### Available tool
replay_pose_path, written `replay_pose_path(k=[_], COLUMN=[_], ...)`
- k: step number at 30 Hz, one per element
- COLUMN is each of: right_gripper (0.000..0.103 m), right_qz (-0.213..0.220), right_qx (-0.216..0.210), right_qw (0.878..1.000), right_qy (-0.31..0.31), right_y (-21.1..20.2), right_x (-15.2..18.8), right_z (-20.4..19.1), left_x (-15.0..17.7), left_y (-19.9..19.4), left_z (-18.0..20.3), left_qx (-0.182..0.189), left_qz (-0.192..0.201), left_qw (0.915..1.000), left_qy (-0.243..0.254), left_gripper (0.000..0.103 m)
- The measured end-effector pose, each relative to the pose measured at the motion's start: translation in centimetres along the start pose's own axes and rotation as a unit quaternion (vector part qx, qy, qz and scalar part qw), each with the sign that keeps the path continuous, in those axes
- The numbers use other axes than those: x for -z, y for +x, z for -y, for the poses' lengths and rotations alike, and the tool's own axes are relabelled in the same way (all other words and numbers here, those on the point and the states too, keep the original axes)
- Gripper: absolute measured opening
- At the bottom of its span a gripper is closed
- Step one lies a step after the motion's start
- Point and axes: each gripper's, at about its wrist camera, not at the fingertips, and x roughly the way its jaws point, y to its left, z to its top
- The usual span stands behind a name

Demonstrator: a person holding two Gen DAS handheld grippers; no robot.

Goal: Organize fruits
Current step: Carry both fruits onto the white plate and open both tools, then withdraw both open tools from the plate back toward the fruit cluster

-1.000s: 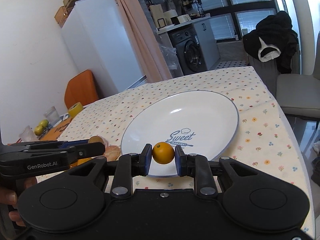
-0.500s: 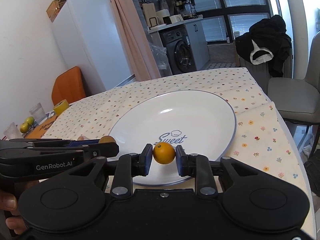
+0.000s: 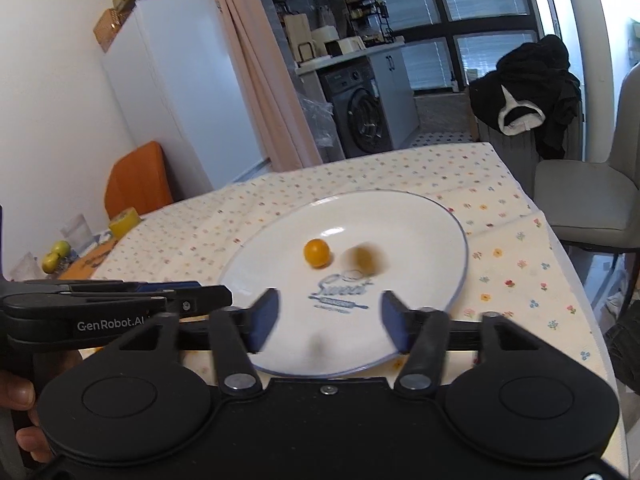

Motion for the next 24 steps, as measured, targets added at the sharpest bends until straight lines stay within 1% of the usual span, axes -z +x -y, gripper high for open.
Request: replay_pose_path(k=[1, 3, 4, 6, 8, 10, 12, 15, 20, 24], right_gripper=[0.07, 0.079, 0.083, 0.096, 0.102, 0.103, 0.103, 0.103, 0.103, 0.103], right_qz=[0.004, 0.009, 0.01, 0.016, 0.023, 0.028, 0.026, 0.023, 0.028, 0.029], right_qx=[-0.003, -0.004, -0.007, -0.009, -0.006, -0.004, -0.007, -0.018, -0.013, -0.006], right_qw=[1.0, 1.0, 1.0, 1.0, 1.0, 1.0, 0.999, 0.999, 0.999, 1.0], right_qy=[-0.001, -0.006, -0.006, -0.005, -0.008, -0.014, -0.018, -0.017, -0.009, -0.01], right_y=[-0.1, -0.3, -0.3, -0.4, -0.6, -0.6, -0.6, -0.5, -0.6, -0.4], right_x=[0.0, -0.1, -0.1, -0.2, -0.2, -0.2, -0.3, -0.3, -0.1, 0.1], right_z=[-0.2, -0.6, -0.9, -1.3, -1.9, -2.5, -3.1, -3.7, -4.7, -5.6], left_x=[0.0, 0.1, 0.2, 0.3, 0.5, 0.6, 0.8, 1.2, 2.0, 2.6], left_y=[-0.2, -0.9, -1.2, -1.9, -2.6, -3.2, -4.0, -5.2, -7.0, -8.0], left_z=[-0.3, -0.9, -1.2, -1.8, -2.4, -2.8, -3.2, -4.0, -5.0, -6.3], left_qx=[-0.001, -0.01, -0.014, -0.025, -0.034, -0.043, -0.047, -0.049, -0.072, -0.095], left_qz=[0.0, 0.001, 0.004, 0.011, 0.017, 0.023, 0.031, 0.049, 0.08, 0.088], left_qw=[1.0, 0.9999, 0.9998, 0.9995, 0.999, 0.9985, 0.9979, 0.9967, 0.9931, 0.9897], left_qy=[-0.003, -0.01, -0.012, -0.018, -0.022, -0.026, -0.032, -0.042, -0.046, -0.061], left_gripper=[0.032, 0.041, 0.044, 0.052, 0.056, 0.061, 0.07, 0.078, 0.085, 0.087])
